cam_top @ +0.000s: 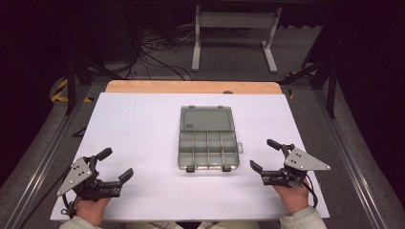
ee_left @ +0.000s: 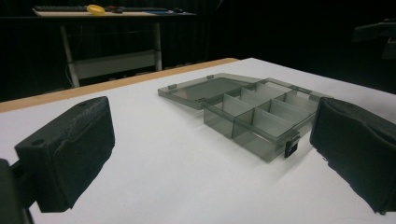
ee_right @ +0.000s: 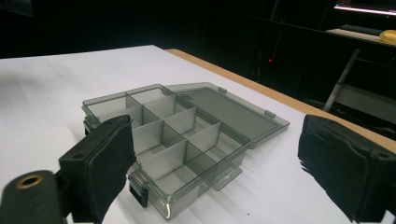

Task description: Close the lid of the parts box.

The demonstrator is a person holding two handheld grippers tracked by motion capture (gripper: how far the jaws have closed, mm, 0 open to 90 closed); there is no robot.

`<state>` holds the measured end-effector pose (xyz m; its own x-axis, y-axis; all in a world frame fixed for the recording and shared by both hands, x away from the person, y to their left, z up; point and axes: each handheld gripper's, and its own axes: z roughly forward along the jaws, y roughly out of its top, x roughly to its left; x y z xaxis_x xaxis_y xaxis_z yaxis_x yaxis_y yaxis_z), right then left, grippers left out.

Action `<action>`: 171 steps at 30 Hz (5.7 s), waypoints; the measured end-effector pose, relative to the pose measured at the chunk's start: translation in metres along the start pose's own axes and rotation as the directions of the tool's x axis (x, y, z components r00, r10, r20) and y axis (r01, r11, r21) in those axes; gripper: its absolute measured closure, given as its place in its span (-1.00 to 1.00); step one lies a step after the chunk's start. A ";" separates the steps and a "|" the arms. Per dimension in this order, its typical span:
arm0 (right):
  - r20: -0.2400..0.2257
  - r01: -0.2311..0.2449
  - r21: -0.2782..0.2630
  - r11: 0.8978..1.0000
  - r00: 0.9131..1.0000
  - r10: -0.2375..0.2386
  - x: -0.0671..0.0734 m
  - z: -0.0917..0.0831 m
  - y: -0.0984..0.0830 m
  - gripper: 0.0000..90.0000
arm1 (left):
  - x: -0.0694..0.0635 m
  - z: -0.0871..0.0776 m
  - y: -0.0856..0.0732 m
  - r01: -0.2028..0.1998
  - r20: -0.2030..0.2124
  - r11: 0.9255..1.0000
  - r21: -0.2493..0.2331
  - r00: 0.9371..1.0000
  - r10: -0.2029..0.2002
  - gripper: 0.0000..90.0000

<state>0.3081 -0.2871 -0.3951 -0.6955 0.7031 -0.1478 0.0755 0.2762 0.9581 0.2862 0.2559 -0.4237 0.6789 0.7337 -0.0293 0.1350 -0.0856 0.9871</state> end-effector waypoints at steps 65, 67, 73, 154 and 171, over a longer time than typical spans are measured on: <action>-0.018 -0.061 0.170 0.983 0.998 0.065 -0.041 0.059 0.040 -0.58 | 0.029 0.099 0.061 0.006 0.079 0.981 0.194 0.997 -0.022 -0.85; -0.020 -0.065 0.185 0.981 0.997 0.069 -0.045 0.066 0.041 -0.58 | 0.033 0.105 0.063 0.009 0.080 0.978 0.207 0.996 -0.026 -0.85; -0.020 -0.077 0.215 0.974 0.996 0.083 -0.055 0.079 0.040 -0.58 | 0.041 0.118 0.062 0.040 0.085 0.979 0.200 0.995 -0.058 -0.84; -0.085 -0.067 0.619 0.783 0.985 0.152 -0.114 0.175 0.017 1.00 | 0.065 0.246 0.046 0.059 0.089 0.721 0.691 0.982 -0.165 1.00; -0.096 -0.061 0.668 0.742 0.981 0.167 -0.114 0.188 -0.002 1.00 | 0.066 0.261 0.028 0.083 0.089 0.699 0.710 0.975 -0.206 1.00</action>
<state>0.5219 -0.2447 -0.4259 -0.7384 0.6733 0.0379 0.5754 0.5997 0.5562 0.5230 0.1258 -0.4393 0.6979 0.6727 -0.2458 0.6633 -0.4776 0.5761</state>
